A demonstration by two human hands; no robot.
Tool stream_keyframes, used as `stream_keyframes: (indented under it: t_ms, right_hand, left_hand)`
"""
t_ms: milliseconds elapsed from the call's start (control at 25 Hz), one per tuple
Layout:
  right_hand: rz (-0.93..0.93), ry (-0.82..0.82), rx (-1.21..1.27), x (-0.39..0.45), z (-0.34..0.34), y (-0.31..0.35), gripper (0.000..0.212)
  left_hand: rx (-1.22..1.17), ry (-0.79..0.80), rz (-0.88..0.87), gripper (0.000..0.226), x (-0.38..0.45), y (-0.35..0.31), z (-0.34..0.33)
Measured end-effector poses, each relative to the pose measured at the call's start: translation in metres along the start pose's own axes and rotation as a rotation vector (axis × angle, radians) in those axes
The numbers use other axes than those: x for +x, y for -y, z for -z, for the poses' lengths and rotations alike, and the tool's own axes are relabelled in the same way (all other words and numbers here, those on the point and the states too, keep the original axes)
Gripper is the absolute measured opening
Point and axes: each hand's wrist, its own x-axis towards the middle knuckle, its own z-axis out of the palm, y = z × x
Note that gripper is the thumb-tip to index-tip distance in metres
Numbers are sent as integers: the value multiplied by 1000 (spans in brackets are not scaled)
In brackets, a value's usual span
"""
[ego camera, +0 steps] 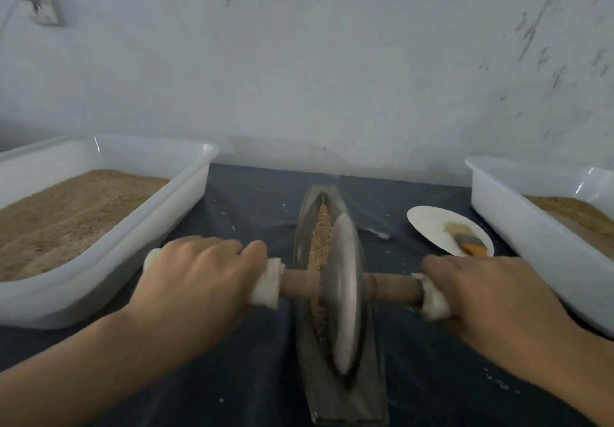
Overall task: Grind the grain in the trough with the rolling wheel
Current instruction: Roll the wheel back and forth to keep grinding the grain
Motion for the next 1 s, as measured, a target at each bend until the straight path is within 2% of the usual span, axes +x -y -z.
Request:
stream_keyframes:
  t_ms: [40,80,200,280,360,440,520,600,720,800,840,920,1000]
  right_hand:
    - [-1,2,40,-9,9,2,62]
    - [-18,35,76,-14,11,2,65]
    - [-53,124,47,7,-8,0,53]
    - [-166,127,-89,47,-42,-12,33]
    - [-295,118,-89,94,-63,-25,21]
    - [-346,137,-61,121,-75,-33,18]
    - [-347,183,-29,109,-73,-28,18]
    - [-278,175,11,62,-61,-17,21]
    - [-138,32,59,-6,-24,-2,46]
    - [-127,88,103,-27,-7,0,54]
    - [-124,125,106,-28,-4,2,54]
    - [-108,92,35,-12,-9,2,53]
    - [-124,62,-95,22,-27,0,54]
  left_hand:
    - [-6,-26,-15,54,-10,2,9]
    - [5,19,-7,56,-14,3,13]
    - [119,283,85,48,13,3,-4]
    - [134,305,226,27,54,13,-35]
    - [120,302,316,12,94,25,-56]
    - [134,261,333,12,117,32,-62]
    - [126,248,301,13,109,28,-56]
    - [110,229,222,21,75,16,-39]
    - [78,30,19,44,16,-7,3]
    - [46,-71,-27,52,-2,-7,18]
    - [46,-21,-9,54,-4,-7,17]
    - [70,170,58,57,11,-6,8]
    - [112,232,140,46,39,3,-26]
